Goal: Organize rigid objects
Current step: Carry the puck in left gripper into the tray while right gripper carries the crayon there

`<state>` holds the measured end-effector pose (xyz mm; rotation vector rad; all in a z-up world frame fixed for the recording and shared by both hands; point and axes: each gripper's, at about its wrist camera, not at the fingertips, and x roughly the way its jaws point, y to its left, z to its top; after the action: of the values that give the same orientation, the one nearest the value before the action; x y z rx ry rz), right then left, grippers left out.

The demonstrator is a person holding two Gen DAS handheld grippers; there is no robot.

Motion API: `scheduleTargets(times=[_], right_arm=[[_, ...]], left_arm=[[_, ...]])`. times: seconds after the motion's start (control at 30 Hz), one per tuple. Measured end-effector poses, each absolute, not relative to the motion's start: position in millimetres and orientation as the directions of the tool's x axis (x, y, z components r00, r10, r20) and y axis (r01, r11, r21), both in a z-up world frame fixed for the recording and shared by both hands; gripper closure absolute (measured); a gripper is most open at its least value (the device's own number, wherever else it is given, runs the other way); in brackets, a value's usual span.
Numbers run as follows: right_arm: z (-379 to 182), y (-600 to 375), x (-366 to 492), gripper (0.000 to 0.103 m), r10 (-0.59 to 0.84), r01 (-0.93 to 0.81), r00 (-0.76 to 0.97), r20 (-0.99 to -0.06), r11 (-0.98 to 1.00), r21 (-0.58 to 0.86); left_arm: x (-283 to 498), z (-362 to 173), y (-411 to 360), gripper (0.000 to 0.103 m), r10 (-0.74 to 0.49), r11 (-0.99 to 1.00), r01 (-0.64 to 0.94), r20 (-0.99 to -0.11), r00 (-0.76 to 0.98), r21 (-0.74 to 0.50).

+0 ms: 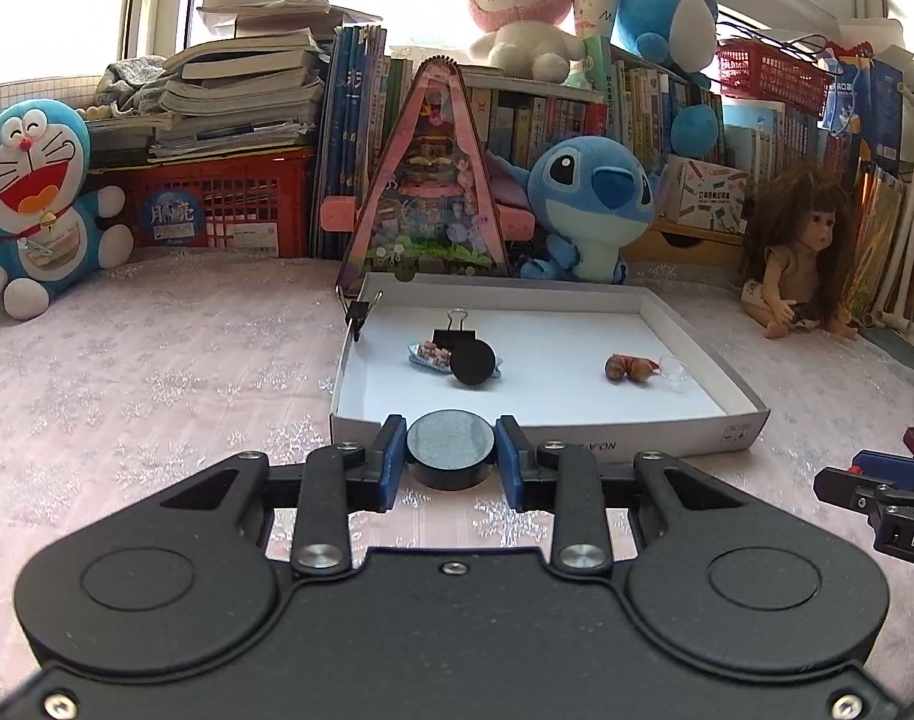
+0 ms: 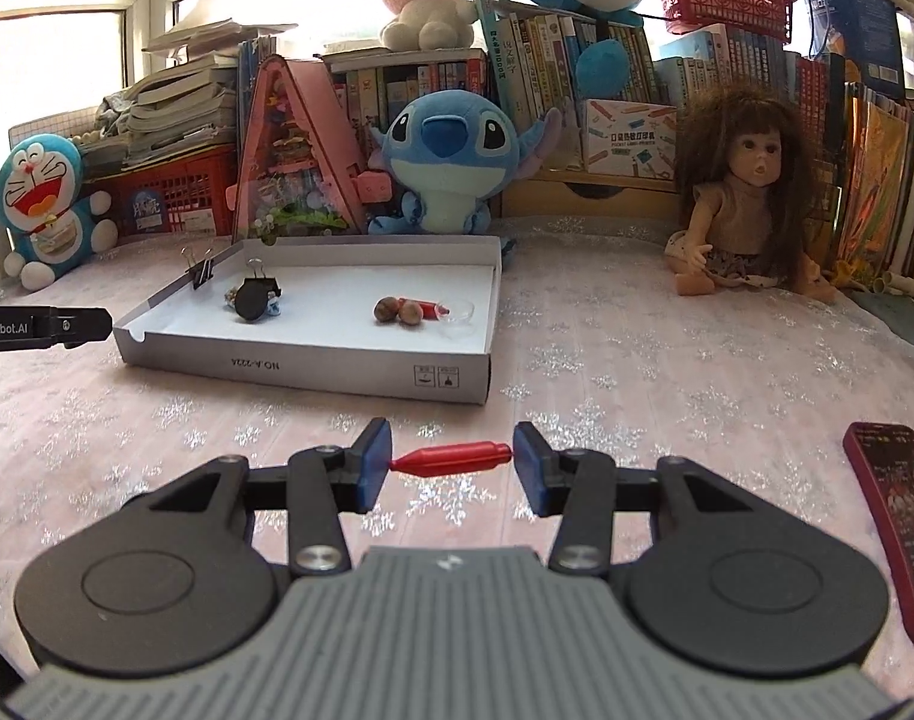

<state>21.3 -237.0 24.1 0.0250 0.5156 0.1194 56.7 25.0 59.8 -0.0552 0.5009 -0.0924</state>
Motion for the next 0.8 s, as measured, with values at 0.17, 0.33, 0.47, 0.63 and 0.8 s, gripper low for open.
scheduleTargets(times=[0.17, 0.33, 0.47, 0.63, 0.8], right_arm=[[35.3, -234.2, 40.2, 0.054, 0.106, -0.09, 0.876, -0.47, 0.994, 0.056], [42.7, -228.8, 59.8, 0.054, 0.106, -0.082, 0.88, -0.463, 0.994, 0.07], [46.7, -221.9, 78.9, 0.054, 0.101, -0.073, 0.885, -0.455, 0.994, 0.08], [47.8, -212.3, 107.6, 0.054, 0.109, -0.067, 0.884, -0.454, 0.992, 0.108], [39.7, -202.9, 134.6, 0.054, 0.1, -0.056, 0.878, -0.469, 0.993, 0.105]], left_arm=[[75.1, 73.9, 23.1, 0.073, -0.099, 0.994, 0.069, -0.457, 0.884, -0.081], [98.0, 81.4, 17.3, 0.073, -0.102, 0.994, 0.073, -0.457, 0.884, -0.081], [118.8, 80.3, 13.1, 0.073, -0.093, 0.995, 0.061, -0.465, 0.88, -0.082], [144.7, 70.7, 9.0, 0.073, -0.067, 0.997, 0.037, -0.478, 0.876, -0.073], [167.1, 57.1, 5.8, 0.073, -0.057, 0.997, 0.024, -0.504, 0.862, -0.073]])
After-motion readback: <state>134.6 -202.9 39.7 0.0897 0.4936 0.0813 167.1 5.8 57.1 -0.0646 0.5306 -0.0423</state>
